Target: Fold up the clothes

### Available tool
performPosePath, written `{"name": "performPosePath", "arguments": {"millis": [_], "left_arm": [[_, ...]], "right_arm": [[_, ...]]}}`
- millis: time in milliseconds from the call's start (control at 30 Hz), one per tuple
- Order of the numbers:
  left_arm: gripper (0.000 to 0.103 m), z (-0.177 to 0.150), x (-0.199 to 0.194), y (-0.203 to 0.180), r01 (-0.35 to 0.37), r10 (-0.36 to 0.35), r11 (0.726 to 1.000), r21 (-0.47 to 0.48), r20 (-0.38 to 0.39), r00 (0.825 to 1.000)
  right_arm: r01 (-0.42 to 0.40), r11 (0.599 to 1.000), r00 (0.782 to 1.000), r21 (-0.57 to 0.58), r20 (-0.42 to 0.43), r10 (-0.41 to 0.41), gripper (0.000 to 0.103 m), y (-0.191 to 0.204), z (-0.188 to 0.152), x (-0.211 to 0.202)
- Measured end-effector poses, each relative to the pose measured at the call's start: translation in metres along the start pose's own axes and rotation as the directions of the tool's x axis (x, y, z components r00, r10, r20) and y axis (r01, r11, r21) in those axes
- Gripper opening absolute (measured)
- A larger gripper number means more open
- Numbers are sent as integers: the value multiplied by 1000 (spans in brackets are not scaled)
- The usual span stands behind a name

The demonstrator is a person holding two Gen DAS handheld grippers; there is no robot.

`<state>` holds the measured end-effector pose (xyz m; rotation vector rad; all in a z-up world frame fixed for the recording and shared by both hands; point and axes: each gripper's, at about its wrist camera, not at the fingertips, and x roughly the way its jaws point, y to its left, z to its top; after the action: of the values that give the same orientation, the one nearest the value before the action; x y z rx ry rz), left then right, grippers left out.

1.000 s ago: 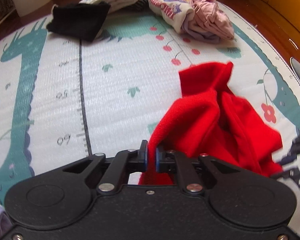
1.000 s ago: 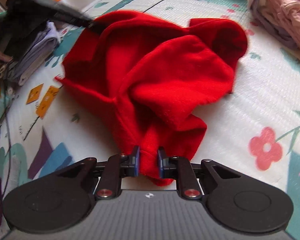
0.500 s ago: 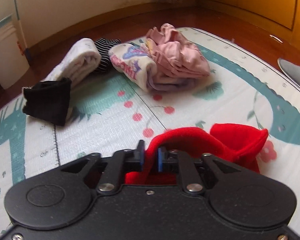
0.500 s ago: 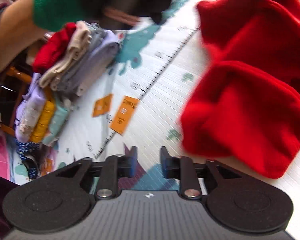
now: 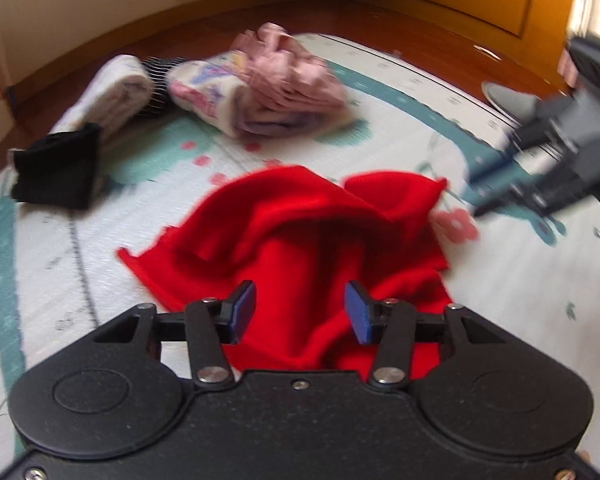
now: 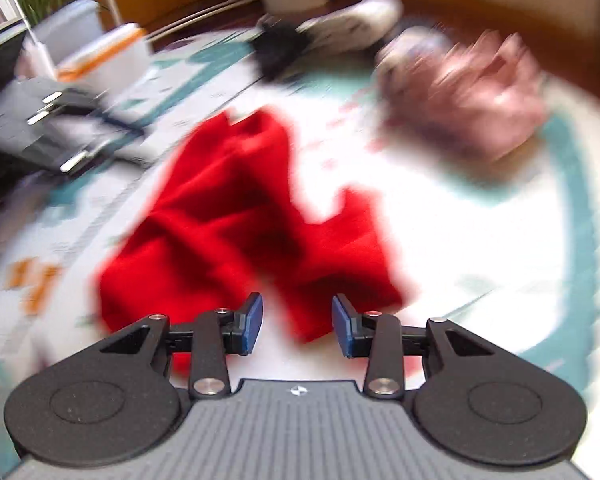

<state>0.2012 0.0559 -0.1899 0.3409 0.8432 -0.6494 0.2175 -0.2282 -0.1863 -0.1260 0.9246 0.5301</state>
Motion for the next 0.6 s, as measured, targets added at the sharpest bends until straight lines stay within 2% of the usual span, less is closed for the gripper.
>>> {"name": "performPosePath", "arguments": {"millis": [67, 267, 367, 467, 500, 533, 567, 600], "left_arm": [[51, 1, 9, -11, 30, -29, 999, 37, -18, 999], [52, 2, 39, -47, 94, -81, 980, 175, -76, 994], [52, -2, 53, -65, 112, -87, 960, 255, -108, 990], [52, -6, 65, -77, 89, -55, 946, 312, -115, 992], [51, -7, 68, -78, 91, -55, 942, 322, -120, 991], [34, -8, 71, -79, 82, -41, 940, 332, -127, 991], [21, -8, 73, -80, 70, -23, 936, 344, -139, 990], [4, -10, 72, -79, 67, -15, 932, 356, -145, 989]], "right_arm": [[59, 995, 998, -76, 8, -58, 58, -5, 5, 4], [108, 943, 991, -314, -38, -127, 58, 7, 2, 38], [106, 932, 990, -348, -52, -132, 53, 10, 2, 52], [113, 931, 987, -347, -67, -145, 46, 7, 3, 59], [110, 931, 987, -349, -70, -143, 41, 6, 3, 60], [109, 930, 987, -350, -72, -143, 35, 4, 3, 61], [109, 931, 987, -348, -74, -143, 20, 2, 3, 61], [108, 934, 987, -341, -75, -142, 17, -1, 4, 60]]}}
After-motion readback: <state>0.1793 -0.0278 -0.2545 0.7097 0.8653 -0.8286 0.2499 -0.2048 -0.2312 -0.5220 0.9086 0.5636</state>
